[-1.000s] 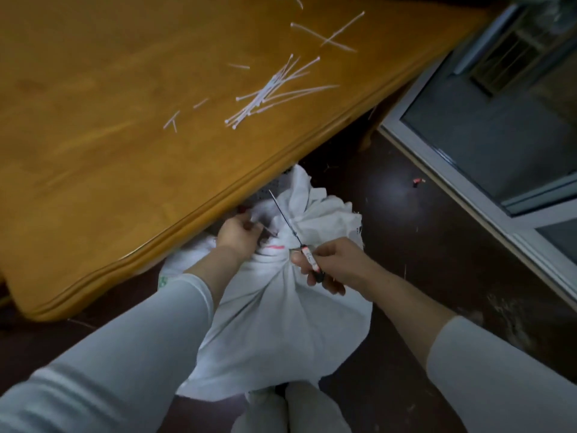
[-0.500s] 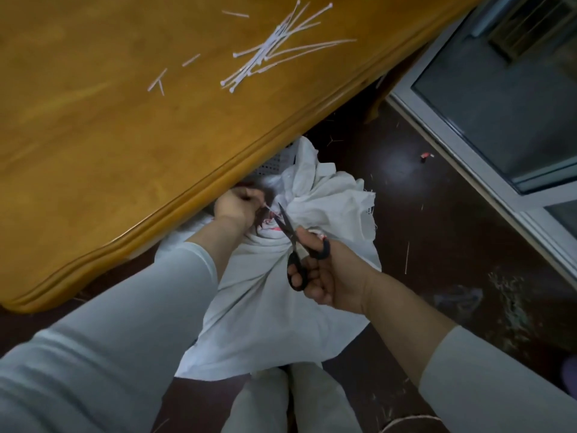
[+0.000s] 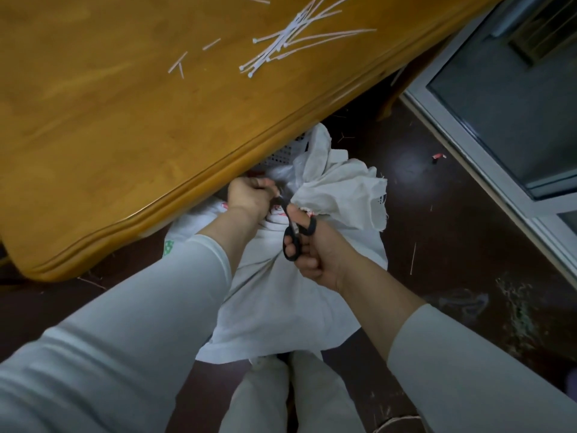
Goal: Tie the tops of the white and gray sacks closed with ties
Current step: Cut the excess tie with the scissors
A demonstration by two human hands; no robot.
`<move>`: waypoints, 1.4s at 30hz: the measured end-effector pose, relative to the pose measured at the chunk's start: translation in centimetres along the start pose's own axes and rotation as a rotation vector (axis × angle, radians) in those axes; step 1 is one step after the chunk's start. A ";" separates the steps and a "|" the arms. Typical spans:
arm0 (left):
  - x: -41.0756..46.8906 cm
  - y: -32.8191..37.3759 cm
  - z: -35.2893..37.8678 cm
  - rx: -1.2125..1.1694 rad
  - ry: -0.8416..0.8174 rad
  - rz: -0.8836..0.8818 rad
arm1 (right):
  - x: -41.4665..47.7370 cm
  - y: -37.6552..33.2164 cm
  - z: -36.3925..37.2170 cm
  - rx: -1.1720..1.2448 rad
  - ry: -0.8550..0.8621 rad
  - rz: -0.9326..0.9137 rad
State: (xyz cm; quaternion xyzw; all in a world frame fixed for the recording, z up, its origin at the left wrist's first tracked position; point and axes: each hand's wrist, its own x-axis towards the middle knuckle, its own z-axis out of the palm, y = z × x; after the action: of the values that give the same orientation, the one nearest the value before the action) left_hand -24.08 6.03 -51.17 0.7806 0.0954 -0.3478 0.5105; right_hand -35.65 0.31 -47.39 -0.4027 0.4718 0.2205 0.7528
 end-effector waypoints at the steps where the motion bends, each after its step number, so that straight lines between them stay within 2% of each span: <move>1: -0.1 0.1 0.0 -0.003 0.006 -0.004 | 0.0 0.1 0.2 0.007 0.028 -0.007; 15: -1.6 0.0 0.3 -0.086 0.069 0.042 | -0.6 1.7 1.0 0.071 0.268 -0.095; 18: -2.6 0.5 0.1 -0.119 0.057 0.062 | -0.9 2.0 0.3 0.043 0.197 -0.073; 23: -5.2 2.9 -1.6 -0.154 0.066 0.278 | -2.8 2.2 0.3 -0.202 0.112 -0.127; 26: -4.9 5.6 -3.5 -0.327 0.227 0.340 | -3.4 2.2 0.7 -0.344 0.157 -0.269; 28: -3.8 7.4 -5.4 -0.348 0.321 0.326 | -3.7 1.7 1.0 -0.402 0.233 -0.381; 33: -2.4 8.2 -9.0 0.027 0.306 0.221 | -3.6 -1.7 2.5 -0.747 0.395 -0.598; 37: -3.2 6.6 -10.7 0.069 0.368 0.267 | -3.5 -5.4 4.5 -1.005 0.447 -0.713; 42: -4.4 4.6 -12.2 0.094 0.389 0.300 | -2.3 -9.4 8.0 -1.183 0.512 -0.796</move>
State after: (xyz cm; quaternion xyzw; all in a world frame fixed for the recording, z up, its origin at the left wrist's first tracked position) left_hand -19.53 15.32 -42.10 0.8611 0.0587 -0.1153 0.4917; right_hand -25.78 1.49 -39.73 -0.9179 0.2539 0.0480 0.3011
